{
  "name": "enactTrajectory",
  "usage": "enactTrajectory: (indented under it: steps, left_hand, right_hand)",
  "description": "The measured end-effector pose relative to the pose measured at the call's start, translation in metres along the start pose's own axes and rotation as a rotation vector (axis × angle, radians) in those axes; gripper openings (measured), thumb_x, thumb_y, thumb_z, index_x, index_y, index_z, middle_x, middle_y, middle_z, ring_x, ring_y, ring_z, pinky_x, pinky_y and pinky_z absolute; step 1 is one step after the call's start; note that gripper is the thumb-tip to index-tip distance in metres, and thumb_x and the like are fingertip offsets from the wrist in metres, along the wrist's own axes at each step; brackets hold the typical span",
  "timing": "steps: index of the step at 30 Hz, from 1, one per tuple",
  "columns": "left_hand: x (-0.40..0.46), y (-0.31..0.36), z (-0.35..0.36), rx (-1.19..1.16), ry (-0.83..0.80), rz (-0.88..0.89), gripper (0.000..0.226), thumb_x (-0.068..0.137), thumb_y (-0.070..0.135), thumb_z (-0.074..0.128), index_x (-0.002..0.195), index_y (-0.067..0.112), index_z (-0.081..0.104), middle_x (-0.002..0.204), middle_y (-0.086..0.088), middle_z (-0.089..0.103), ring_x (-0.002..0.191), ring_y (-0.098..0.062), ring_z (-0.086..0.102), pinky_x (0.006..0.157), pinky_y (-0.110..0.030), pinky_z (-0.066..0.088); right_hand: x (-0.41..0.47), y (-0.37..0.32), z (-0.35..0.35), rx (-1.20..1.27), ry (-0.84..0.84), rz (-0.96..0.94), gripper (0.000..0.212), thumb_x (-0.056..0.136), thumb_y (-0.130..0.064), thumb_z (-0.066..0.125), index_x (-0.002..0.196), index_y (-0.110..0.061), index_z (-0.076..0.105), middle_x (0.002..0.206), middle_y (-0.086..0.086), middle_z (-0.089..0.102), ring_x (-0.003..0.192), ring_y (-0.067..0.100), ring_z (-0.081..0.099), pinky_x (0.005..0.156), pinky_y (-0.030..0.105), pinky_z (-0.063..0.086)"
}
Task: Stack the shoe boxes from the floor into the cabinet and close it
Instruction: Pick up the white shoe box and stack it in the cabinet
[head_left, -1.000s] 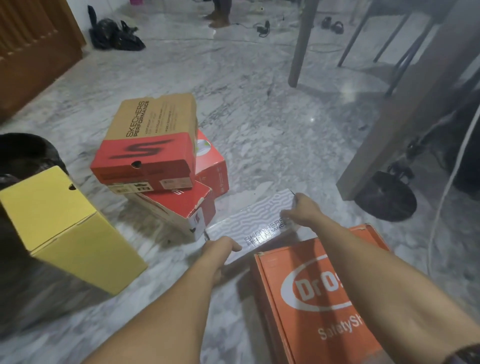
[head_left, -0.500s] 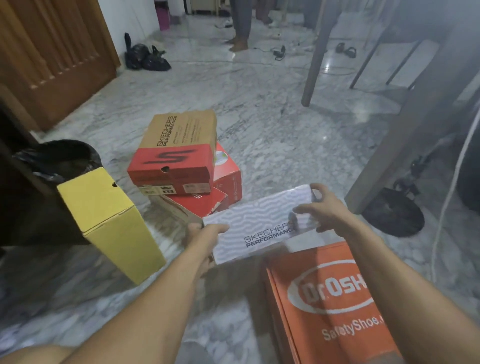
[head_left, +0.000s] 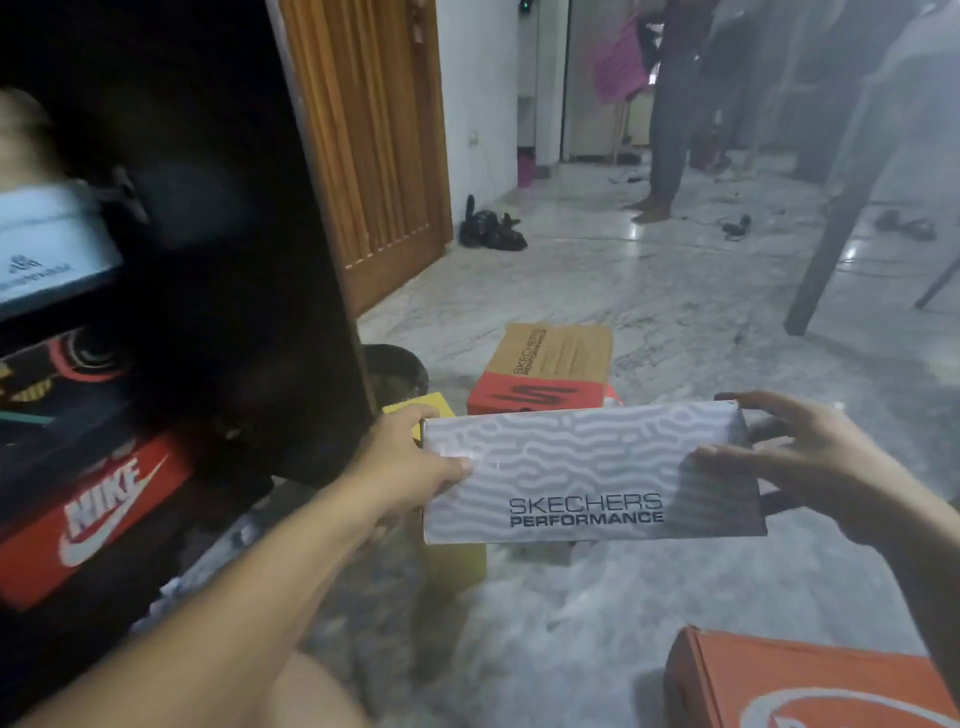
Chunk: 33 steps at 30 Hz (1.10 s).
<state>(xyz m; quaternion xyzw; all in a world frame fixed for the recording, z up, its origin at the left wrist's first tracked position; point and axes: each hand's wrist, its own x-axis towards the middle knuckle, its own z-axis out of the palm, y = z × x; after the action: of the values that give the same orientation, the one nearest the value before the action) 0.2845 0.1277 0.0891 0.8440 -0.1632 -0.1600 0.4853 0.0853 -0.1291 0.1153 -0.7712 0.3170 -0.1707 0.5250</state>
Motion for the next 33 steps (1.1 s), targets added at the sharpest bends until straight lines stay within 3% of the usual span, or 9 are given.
enactTrajectory:
  steps: [6,11,17,21,23,24,27,30,33]
  left_hand:
    - [-0.034,0.006,-0.106,0.052,0.233,0.085,0.066,0.054,0.029,0.09,0.113,0.028,0.06,0.097,0.005,0.066,0.088,-0.014,0.066,0.086,-0.039,0.056]
    - [-0.061,0.0,-0.198,0.014,0.358,0.103,0.049,0.062,0.035,0.088,0.101,0.028,0.059,0.098,0.001,0.067,0.085,-0.015,0.066,0.059,-0.028,0.051]
    - [-0.081,-0.013,-0.294,-0.067,0.575,0.079,0.068,0.045,0.053,0.085,0.105,0.034,0.06,0.11,-0.002,0.067,0.096,-0.019,0.068,0.074,-0.034,0.052]
    - [-0.078,-0.008,-0.35,-0.093,0.707,0.113,0.081,0.038,0.057,0.083,0.112,0.035,0.058,0.114,-0.001,0.065,0.102,-0.021,0.064,0.088,-0.039,0.052]
    - [-0.069,-0.001,-0.383,-0.111,0.761,0.139,0.084,0.04,0.053,0.086,0.116,0.033,0.057,0.116,-0.003,0.064,0.104,-0.023,0.063,0.093,-0.046,0.051]
    - [-0.064,0.003,-0.401,-0.121,0.774,0.152,0.081,0.046,0.047,0.088,0.119,0.031,0.056,0.118,-0.005,0.063,0.106,-0.025,0.063,0.094,-0.048,0.051]
    - [-0.046,0.019,-0.447,-0.127,0.82,0.184,0.075,0.059,0.034,0.088,0.125,0.026,0.055,0.124,-0.004,0.06,0.109,-0.026,0.061,0.096,-0.049,0.05]
    - [-0.023,0.037,-0.482,-0.131,0.897,0.225,0.067,0.07,0.025,0.085,0.128,0.018,0.054,0.122,-0.004,0.058,0.112,-0.026,0.059,0.099,-0.047,0.048]
    - [0.004,0.054,-0.508,-0.132,0.99,0.261,0.059,0.074,0.019,0.083,0.126,0.015,0.056,0.116,-0.005,0.061,0.108,-0.023,0.06,0.1,-0.04,0.048]
  right_hand:
    - [-0.022,-0.062,0.055,0.122,-0.04,-0.188,0.059,0.064,-0.002,0.085,0.114,-0.028,0.066,0.098,-0.007,0.072,0.068,0.017,0.074,0.052,0.038,0.059]
    - [-0.036,-0.112,0.118,0.159,-0.106,-0.346,0.05,0.065,0.002,0.083,0.098,-0.033,0.07,0.087,-0.005,0.077,0.074,0.018,0.075,0.069,0.049,0.059]
    - [-0.053,-0.179,0.2,0.08,-0.118,-0.545,0.055,0.063,-0.016,0.088,0.107,-0.043,0.071,0.096,-0.001,0.077,0.097,0.011,0.071,0.083,0.046,0.058]
    - [-0.064,-0.23,0.243,0.034,-0.055,-0.708,0.058,0.064,-0.018,0.087,0.115,-0.039,0.069,0.103,-0.003,0.074,0.08,0.002,0.071,0.08,0.036,0.06]
    - [-0.068,-0.258,0.261,0.045,-0.026,-0.79,0.058,0.067,-0.018,0.086,0.119,-0.034,0.068,0.097,-0.008,0.07,0.069,-0.013,0.064,0.079,0.019,0.057]
    - [-0.067,-0.272,0.27,0.045,-0.012,-0.825,0.057,0.068,-0.02,0.086,0.121,-0.032,0.067,0.098,-0.009,0.07,0.067,-0.015,0.061,0.081,0.019,0.055]
    - [-0.055,-0.311,0.297,0.065,0.004,-0.889,0.058,0.069,-0.025,0.086,0.123,-0.03,0.066,0.106,-0.004,0.074,0.071,-0.003,0.067,0.086,0.033,0.058]
    - [-0.036,-0.345,0.324,0.11,0.028,-0.915,0.058,0.067,-0.029,0.086,0.122,-0.029,0.067,0.107,-0.002,0.074,0.093,0.012,0.07,0.094,0.039,0.054]
    - [-0.017,-0.373,0.349,0.136,0.051,-0.927,0.056,0.069,-0.03,0.083,0.123,-0.03,0.067,0.106,0.0,0.073,0.099,0.01,0.064,0.1,0.027,0.047]
